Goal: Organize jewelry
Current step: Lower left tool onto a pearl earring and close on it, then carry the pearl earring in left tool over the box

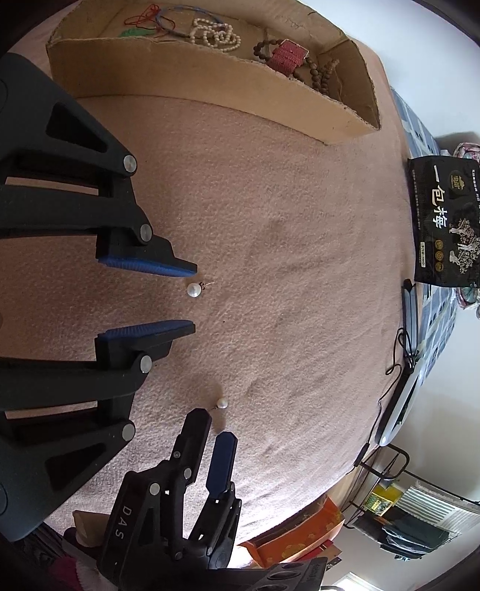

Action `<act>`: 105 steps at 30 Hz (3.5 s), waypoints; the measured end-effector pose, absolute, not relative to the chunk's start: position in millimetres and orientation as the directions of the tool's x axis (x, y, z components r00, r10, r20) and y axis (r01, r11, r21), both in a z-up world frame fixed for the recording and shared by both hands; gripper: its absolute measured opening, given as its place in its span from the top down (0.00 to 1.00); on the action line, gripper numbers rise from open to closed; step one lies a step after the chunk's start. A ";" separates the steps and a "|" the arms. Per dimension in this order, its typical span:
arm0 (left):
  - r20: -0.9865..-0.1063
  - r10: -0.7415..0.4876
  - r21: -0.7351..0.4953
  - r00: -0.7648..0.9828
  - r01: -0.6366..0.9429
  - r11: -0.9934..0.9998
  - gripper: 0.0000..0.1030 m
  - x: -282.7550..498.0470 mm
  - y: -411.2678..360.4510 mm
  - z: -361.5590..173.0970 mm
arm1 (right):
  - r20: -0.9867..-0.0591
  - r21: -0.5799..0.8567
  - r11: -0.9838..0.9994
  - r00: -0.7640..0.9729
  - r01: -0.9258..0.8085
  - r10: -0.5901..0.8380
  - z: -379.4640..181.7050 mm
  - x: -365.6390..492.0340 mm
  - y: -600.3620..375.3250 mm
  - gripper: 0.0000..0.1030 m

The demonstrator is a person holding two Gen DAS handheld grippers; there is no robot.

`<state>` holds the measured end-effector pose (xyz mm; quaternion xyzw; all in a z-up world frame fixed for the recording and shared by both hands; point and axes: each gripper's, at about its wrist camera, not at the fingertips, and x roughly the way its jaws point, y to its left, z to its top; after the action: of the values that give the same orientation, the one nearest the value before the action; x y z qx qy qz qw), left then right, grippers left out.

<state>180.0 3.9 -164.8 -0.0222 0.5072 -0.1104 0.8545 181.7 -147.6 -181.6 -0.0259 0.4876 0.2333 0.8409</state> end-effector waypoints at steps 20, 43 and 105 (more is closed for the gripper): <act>-0.873 -0.193 -0.134 0.448 0.160 0.978 0.86 190.9 3.9 -177.3 | -0.842 0.158 0.876 0.400 -0.456 0.361 -187.6 193.6 -126.9 0.80; -0.819 -0.181 -0.126 0.545 0.137 0.983 0.93 173.8 14.2 -137.6 | -0.798 0.173 0.885 0.466 -0.431 0.383 -156.8 184.6 -134.2 0.94; -0.705 0.009 -0.139 0.709 -0.151 0.979 0.93 108.9 207.8 -52.2 | -0.694 0.208 0.752 0.448 -0.625 0.564 -62.2 164.3 35.2 0.94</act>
<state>108.9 207.8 -52.2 -0.0937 0.3789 0.0433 0.9197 164.3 35.2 -62.2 -0.0390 0.3919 0.3497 0.8501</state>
